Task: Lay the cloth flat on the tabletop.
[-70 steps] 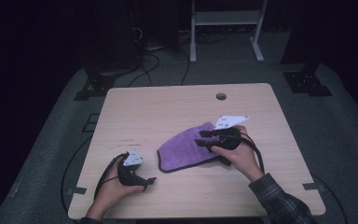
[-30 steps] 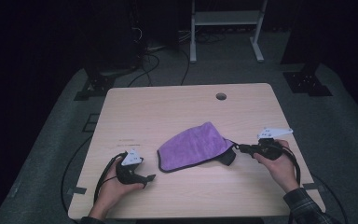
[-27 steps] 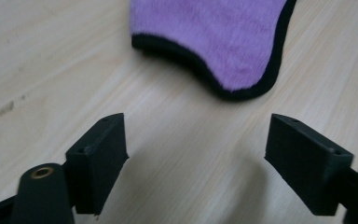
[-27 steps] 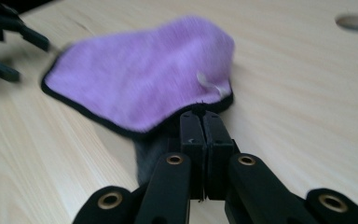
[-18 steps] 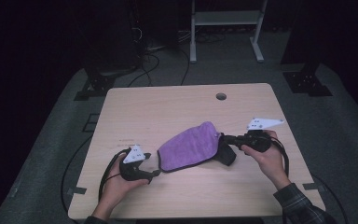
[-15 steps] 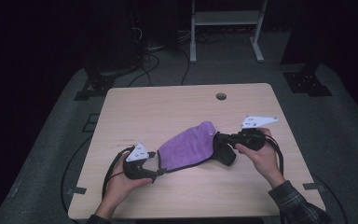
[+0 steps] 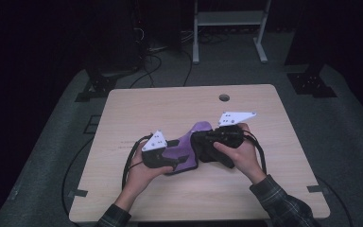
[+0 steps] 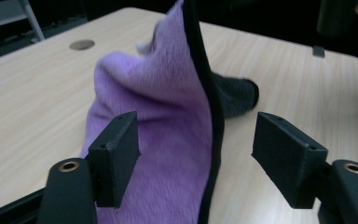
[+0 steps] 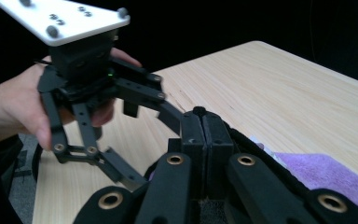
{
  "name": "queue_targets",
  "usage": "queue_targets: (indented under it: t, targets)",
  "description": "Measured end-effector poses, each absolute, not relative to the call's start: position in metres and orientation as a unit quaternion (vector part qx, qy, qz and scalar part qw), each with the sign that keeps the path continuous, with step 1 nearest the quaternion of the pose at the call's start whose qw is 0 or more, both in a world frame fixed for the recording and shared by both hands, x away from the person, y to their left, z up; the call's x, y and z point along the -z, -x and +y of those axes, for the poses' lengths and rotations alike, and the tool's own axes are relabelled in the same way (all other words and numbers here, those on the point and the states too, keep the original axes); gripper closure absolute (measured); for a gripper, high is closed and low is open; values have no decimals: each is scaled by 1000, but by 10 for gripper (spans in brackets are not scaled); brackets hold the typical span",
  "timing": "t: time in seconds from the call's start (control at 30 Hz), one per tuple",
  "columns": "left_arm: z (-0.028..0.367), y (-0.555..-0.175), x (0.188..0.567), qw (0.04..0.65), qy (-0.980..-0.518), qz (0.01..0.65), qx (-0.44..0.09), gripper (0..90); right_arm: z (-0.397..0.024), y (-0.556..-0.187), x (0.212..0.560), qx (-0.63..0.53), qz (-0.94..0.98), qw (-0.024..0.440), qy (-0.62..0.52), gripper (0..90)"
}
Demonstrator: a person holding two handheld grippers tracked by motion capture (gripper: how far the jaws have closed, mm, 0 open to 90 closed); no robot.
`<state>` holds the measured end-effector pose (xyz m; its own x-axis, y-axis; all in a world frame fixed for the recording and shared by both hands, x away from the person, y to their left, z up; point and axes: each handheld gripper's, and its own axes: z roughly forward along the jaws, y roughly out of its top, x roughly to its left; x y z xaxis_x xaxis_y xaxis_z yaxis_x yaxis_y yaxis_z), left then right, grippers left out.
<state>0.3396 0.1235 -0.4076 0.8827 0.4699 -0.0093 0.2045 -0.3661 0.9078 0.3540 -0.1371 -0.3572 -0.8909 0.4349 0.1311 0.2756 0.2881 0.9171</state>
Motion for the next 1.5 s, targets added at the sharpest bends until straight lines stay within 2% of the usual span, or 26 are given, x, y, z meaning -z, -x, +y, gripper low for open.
queue_targets:
  t: [0.2, 0.33, 0.57, 0.67, 0.73, 0.87, 0.93, 1.13, 1.43, 1.5]
  targets:
    - [110, -348, 400, 530, -815, 193, -132, 357, -130, -355, 357, -555, 801, 66, -216, 884]
    - [102, -355, 397, 537, -810, 202, -124, 425, -131, -354, 357, -555, 800, 66, -216, 884]
    - [101, -364, 399, 548, -797, 221, -123, 669, -134, -354, 357, -557, 799, 65, -218, 883]
    - [104, -367, 399, 544, -797, 231, -125, 808, -134, -355, 358, -558, 798, 64, -221, 881]
    - [104, -366, 399, 543, -796, 235, -128, 847, -135, -355, 359, -556, 799, 63, -219, 870]
    - [111, -366, 398, 540, -794, 247, -132, 859, -136, -356, 360, -558, 799, 65, -215, 806]
    - [118, -366, 398, 540, -793, 252, -130, 862, -143, -356, 360, -562, 795, 70, -219, 750]
    - [138, -369, 399, 545, -784, 268, -128, 862, -172, -357, 364, -552, 790, 92, -250, 667]
    - [168, -372, 396, 544, -777, 285, -138, 862, -225, -366, 403, -501, 793, 114, -329, 648]
    - [182, -373, 394, 543, -773, 294, -145, 863, -237, -371, 423, -477, 796, 113, -356, 643]
